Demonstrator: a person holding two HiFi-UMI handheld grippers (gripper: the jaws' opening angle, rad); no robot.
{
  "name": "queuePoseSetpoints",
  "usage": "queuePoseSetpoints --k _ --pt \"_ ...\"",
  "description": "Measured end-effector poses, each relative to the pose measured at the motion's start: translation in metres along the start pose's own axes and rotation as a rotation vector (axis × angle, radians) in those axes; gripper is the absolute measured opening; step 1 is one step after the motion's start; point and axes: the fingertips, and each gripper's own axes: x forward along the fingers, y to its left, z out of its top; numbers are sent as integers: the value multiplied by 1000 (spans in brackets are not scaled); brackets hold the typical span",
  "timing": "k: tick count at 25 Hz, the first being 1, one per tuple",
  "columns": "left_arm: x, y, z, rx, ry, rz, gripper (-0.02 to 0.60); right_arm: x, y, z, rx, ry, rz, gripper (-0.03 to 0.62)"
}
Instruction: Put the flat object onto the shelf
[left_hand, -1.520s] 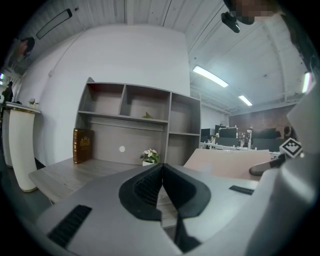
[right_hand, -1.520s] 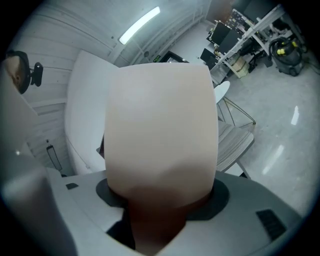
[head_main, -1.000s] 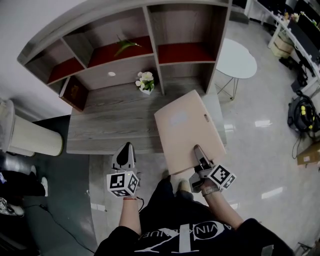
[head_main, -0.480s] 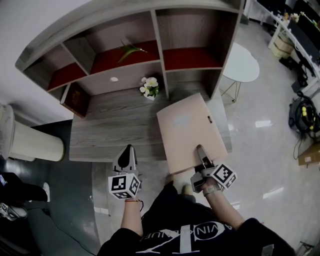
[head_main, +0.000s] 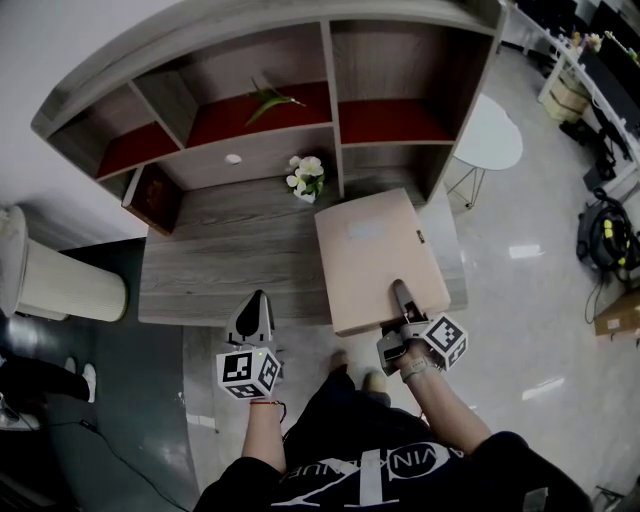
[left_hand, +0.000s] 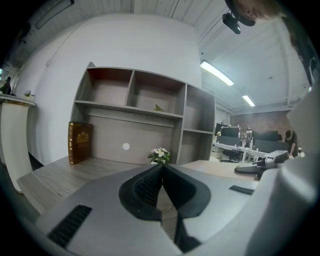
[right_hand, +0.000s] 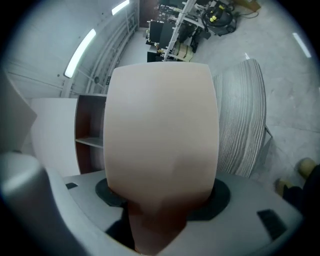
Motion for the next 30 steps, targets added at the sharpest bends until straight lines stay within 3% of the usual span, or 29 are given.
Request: queuePoseSetpoints --k 8,18,25,30 --pt "3 -2 -7 -14 12 -14 5 9 -14 -1 130 -20 -16 301" --pt "2 -6 -18 -28 29 -22 5 18 -24 2 117 4 -56 313" --pt "-1 2 -19 -41 30 -8 5 21 -32 -1 115 139 -100 350" --pt "1 -1 -19 -60 31 -21 5 17 -17 -22 -5 338 -71 410"
